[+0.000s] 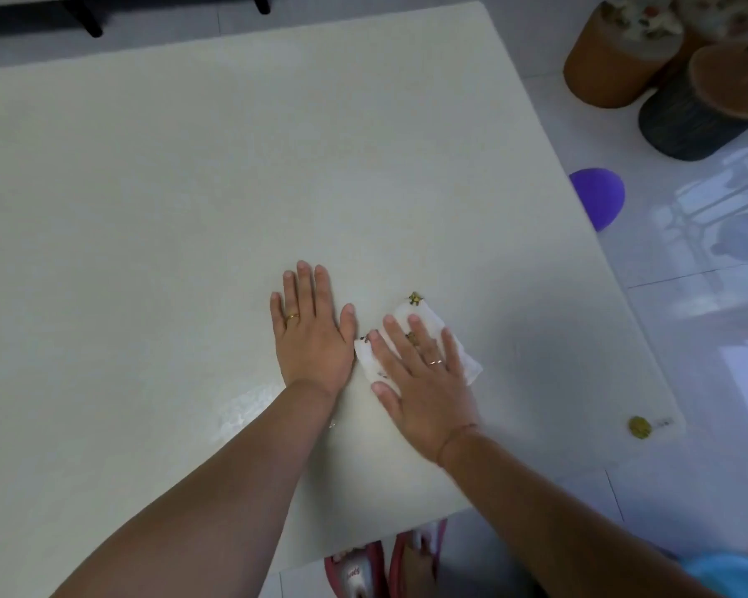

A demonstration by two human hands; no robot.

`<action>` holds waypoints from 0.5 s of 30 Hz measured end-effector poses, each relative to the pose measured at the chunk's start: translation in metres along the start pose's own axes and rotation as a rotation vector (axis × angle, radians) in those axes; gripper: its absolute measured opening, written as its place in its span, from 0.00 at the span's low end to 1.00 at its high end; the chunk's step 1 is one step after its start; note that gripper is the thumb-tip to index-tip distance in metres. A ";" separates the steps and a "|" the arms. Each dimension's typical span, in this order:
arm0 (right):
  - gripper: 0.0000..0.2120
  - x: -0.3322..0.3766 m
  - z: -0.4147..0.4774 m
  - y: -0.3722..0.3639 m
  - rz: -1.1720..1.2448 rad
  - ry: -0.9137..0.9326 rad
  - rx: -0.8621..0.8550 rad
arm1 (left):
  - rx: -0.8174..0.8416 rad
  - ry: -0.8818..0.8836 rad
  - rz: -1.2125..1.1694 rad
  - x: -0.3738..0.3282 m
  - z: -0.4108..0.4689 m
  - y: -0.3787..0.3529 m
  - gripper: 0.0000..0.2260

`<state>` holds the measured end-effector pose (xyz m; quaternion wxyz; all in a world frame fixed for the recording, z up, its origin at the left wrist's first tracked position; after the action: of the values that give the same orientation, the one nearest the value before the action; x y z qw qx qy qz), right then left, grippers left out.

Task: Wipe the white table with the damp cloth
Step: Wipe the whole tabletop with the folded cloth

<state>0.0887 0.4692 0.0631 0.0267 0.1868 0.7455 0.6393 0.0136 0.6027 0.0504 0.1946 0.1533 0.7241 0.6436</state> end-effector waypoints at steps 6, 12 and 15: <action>0.28 -0.080 -0.011 0.005 0.084 -0.464 -0.055 | -0.048 -0.013 -0.029 -0.005 -0.017 0.015 0.28; 0.28 0.002 -0.043 -0.015 0.093 -0.281 -0.022 | 0.026 -0.090 -0.011 -0.015 -0.081 0.006 0.28; 0.28 -0.011 -0.052 -0.009 0.028 -0.056 0.002 | 0.043 -0.086 0.008 -0.012 -0.086 -0.002 0.28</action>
<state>0.0823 0.4152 0.0614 0.0383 0.2148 0.7425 0.6333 -0.0173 0.5218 0.0581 0.2193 0.1879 0.7282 0.6215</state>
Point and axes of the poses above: each hand's wrist, its own z-axis towards the middle knuckle, its own y-axis out of the back of the hand, x = y × z, the point moved 8 cm from there along z, towards the middle knuckle, and after that the axes turned 7 degrees about z, right-handed, at the moved point
